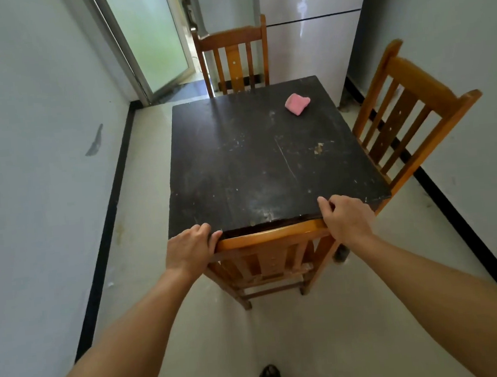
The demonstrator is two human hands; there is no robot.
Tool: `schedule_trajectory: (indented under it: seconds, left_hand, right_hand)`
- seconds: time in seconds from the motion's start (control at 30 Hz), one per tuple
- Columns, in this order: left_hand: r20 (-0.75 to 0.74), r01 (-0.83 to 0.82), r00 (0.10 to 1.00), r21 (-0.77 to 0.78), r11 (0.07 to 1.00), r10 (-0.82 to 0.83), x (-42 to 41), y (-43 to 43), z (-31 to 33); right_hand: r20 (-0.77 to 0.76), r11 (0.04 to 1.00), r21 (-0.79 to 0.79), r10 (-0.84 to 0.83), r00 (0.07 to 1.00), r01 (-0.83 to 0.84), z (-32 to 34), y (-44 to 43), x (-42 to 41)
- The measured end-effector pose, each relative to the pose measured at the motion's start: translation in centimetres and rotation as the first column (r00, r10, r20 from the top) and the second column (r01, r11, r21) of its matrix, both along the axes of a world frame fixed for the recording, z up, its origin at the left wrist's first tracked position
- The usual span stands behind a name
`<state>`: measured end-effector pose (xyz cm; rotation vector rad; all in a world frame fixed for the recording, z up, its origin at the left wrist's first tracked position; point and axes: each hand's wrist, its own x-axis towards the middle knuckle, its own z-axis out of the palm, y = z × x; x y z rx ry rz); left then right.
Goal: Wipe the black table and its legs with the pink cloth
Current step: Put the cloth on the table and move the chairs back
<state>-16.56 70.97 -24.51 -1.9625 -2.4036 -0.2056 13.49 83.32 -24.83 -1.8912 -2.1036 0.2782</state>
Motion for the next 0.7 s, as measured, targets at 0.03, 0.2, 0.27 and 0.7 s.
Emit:
schedule_trajectory:
  seconds: [0.03,0.2,0.27,0.7]
  left_hand:
    - [-0.016,0.007,1.0,-0.016,1.0,-0.007,-0.9,0.7,0.1]
    - [-0.103,0.08,0.989,-0.21,0.974,-0.104,-3.3,3.7,1.5]
    - [-0.146,0.132,0.972,-0.309,0.942,-0.184,-3.5,4.2,1.8]
    - [0.006,0.231,0.965,-0.491,0.84,-0.262,-0.5,5.2,2.7]
  right_hand:
    - [0.017,1.0,-0.022,-0.004,1.0,0.004,0.1,0.5,-0.8]
    - [0.123,0.966,-0.251,0.104,0.987,-0.07,1.9,2.8,-2.8]
    - [0.23,0.91,-0.389,0.246,0.942,-0.143,3.2,3.5,-3.2]
    - [0.239,0.718,-0.553,0.623,0.745,-0.423,3.7,2.5,-6.6]
